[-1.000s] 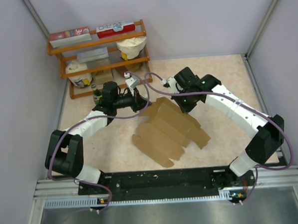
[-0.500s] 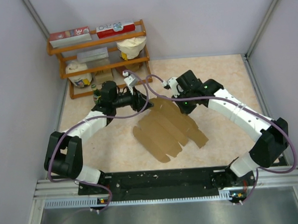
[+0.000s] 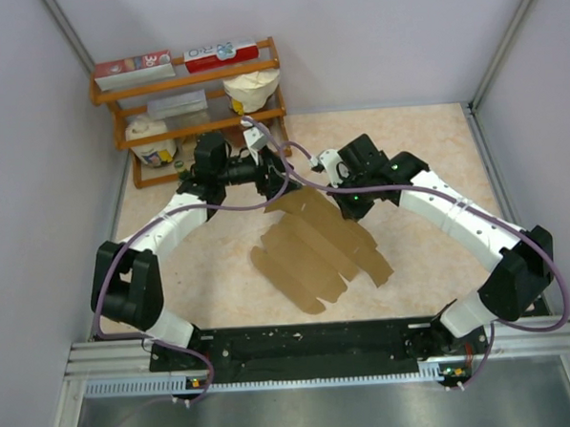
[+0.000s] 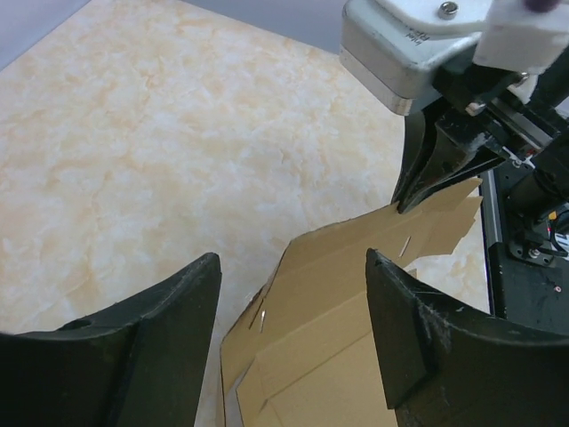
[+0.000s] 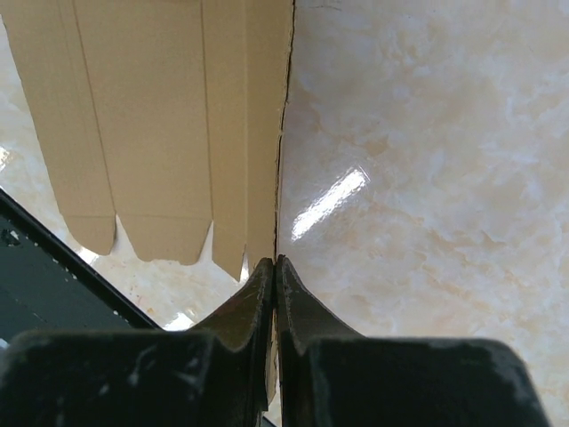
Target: Fold the paper box
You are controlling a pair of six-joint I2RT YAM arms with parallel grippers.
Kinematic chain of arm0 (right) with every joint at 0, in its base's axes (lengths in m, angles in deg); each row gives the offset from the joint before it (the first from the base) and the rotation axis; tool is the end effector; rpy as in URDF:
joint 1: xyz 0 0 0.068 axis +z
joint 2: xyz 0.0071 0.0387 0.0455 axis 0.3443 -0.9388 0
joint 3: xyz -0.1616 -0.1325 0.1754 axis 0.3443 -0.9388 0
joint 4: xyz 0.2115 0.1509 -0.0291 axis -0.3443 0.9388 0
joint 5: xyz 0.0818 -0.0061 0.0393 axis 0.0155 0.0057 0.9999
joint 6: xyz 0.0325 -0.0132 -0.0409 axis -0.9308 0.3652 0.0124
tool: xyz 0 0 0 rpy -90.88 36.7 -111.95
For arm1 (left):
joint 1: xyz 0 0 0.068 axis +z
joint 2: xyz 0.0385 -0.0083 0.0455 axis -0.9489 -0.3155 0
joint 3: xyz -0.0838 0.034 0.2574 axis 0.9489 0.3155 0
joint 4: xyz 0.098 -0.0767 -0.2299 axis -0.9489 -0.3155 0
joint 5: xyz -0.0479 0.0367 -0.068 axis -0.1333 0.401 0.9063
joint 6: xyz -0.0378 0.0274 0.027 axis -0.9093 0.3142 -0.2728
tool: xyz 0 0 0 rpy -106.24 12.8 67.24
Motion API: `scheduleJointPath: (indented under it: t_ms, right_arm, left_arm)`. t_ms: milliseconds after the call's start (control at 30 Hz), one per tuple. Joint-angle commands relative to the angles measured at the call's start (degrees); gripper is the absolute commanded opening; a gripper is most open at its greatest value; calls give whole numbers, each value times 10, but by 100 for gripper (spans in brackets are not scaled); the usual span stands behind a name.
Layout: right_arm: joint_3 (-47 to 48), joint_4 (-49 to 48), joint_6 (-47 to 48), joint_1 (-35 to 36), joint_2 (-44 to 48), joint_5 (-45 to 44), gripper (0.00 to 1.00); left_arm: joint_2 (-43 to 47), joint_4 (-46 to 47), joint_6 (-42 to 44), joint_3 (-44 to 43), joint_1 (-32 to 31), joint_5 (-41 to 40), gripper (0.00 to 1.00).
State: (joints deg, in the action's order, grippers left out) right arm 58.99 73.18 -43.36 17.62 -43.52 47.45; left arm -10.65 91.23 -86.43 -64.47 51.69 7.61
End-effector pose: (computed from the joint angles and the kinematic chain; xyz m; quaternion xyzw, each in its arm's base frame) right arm 0.2379 0.1890 0.3219 -0.3967 0.8760 0.1142 0.2493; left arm 0.3174 -0.1469 0.3092 0.4059 0.6179 -0.4713 0.4809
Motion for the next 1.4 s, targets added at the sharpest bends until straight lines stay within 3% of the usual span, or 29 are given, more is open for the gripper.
scheduleJointPath:
  t_ms: [0,267,700,933,1200,1367]
  right_arm:
    - [4,-14,11,8,21,18,0]
    - [5,-14,14,8,16,22,0]
    - [4,-15,12,8,11,27,0]
    - [1,-19,9,8,12,24,0]
    - [-18,-50,5,9,23,29,28]
    - [-24,-63,5,8,24,31,30]
  left_arm:
    - [-32,-58,60,-43,-19,19,69]
    - [-54,-125,123,-56,-39,-10,58]
    - [-76,-129,120,-68,-43,-22,16]
    - [-77,-108,98,-62,-43,-19,5]
    - [-70,-103,98,-54,-43,-12,2]
    - [-68,-100,98,-55,-43,-10,2]
